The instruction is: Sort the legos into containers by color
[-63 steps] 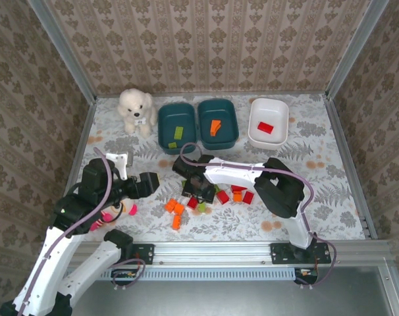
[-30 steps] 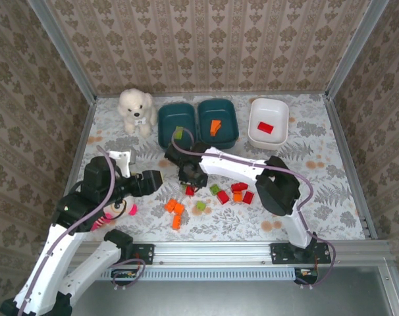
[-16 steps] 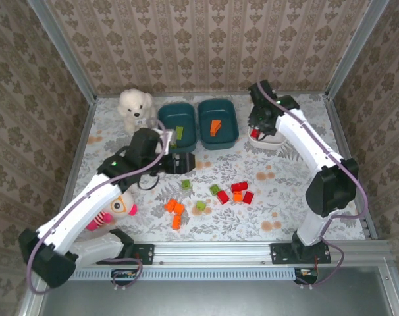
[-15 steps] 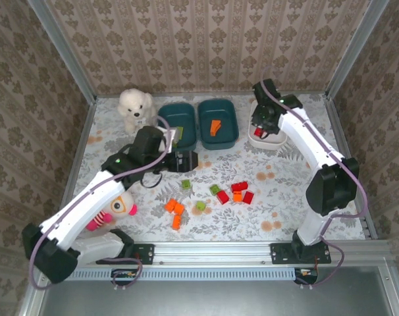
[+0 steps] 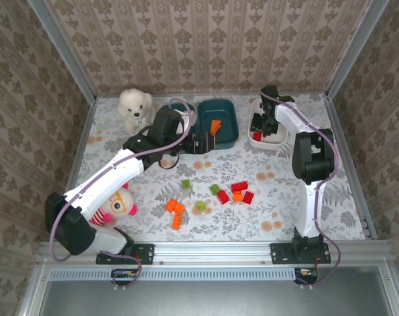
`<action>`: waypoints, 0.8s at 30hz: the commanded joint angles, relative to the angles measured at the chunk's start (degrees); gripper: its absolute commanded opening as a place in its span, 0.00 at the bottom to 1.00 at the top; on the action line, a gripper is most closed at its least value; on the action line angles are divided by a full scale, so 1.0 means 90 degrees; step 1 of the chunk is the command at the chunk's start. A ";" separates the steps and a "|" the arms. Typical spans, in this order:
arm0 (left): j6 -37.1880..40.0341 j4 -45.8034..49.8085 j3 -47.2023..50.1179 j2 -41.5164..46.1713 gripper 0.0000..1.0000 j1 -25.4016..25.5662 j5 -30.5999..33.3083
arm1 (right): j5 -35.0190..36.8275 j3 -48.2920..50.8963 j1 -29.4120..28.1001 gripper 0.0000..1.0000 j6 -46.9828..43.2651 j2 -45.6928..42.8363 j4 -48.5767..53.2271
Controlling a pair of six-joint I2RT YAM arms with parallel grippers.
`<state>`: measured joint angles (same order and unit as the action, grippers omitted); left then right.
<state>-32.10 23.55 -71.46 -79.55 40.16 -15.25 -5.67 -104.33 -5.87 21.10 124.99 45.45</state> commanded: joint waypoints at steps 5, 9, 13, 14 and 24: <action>0.0049 -0.0023 -0.0190 -0.0047 0.89 0.0031 -0.0054 | -0.0506 -0.0838 0.0143 0.32 -0.0305 0.0551 0.0526; 0.0045 0.0050 -0.0176 0.0001 0.89 0.0022 -0.0015 | -0.0493 -0.0829 0.0205 0.38 -0.0206 0.0652 0.0570; 0.0030 0.0107 -0.0107 0.0130 0.89 0.0022 0.0023 | -0.0484 -0.0865 0.0203 0.47 -0.0228 0.0645 0.0639; 0.0025 0.0148 -0.0092 0.0170 0.89 0.0016 0.0034 | -0.0474 -0.0910 0.0203 0.49 -0.0235 0.0625 0.0674; 0.0041 0.0574 0.0145 0.0680 0.89 -0.0076 0.0266 | -0.0342 -0.1264 0.0147 0.56 -0.0118 -0.0493 0.0800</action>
<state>-32.10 25.93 -71.00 -75.70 40.03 -14.22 -9.26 -113.51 -4.25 19.53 127.66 50.83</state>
